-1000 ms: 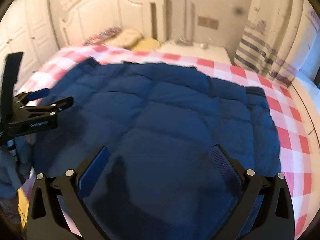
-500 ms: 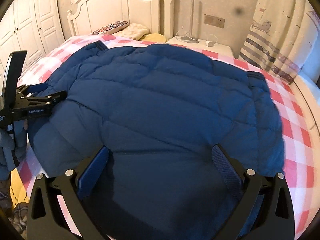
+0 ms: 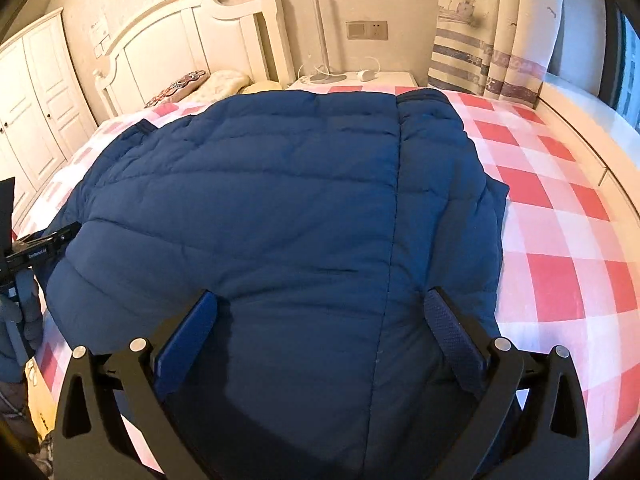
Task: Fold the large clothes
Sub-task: 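Press the folded jacket flat with both grippers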
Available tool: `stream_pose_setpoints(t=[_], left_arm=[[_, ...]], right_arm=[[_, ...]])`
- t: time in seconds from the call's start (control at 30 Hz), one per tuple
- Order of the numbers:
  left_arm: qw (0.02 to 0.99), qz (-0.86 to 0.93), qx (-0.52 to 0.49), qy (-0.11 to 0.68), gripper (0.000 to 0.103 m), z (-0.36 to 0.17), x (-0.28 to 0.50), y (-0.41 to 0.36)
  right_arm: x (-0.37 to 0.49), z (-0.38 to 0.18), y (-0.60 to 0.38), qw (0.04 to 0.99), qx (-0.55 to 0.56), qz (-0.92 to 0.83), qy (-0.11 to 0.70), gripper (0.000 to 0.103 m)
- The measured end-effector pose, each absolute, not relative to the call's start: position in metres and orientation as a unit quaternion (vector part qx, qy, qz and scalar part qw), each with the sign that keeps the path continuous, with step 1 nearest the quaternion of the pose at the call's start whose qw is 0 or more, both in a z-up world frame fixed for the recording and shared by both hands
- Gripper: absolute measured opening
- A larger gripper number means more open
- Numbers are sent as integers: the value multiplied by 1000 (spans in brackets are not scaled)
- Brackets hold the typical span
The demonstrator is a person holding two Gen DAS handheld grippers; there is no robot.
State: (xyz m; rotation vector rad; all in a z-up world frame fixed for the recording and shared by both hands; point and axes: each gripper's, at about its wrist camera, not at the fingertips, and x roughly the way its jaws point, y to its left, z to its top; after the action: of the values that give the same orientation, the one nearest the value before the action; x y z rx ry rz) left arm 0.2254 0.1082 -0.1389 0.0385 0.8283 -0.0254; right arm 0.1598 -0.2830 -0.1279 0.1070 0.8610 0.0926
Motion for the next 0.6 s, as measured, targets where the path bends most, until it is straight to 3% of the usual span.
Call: stream_pose_setpoints(t=[0.1,0.27,0.47,0.6], left_arm=[[917,-8,23,399,101,-139,224,106],[917,-6,25,398,101,-138,225,105],[918,-10,19,397,101,-138,224,106],[917,-12,15,398,101,-138,224,109]], right_arm=[[153,-110,-265,914,22,0,406,98],[135,-78,-193,936,-40,77,343,98],[154,-126,-150,916,-83,111,377,99],[155,-117,-158,908,-82,118,394,98]])
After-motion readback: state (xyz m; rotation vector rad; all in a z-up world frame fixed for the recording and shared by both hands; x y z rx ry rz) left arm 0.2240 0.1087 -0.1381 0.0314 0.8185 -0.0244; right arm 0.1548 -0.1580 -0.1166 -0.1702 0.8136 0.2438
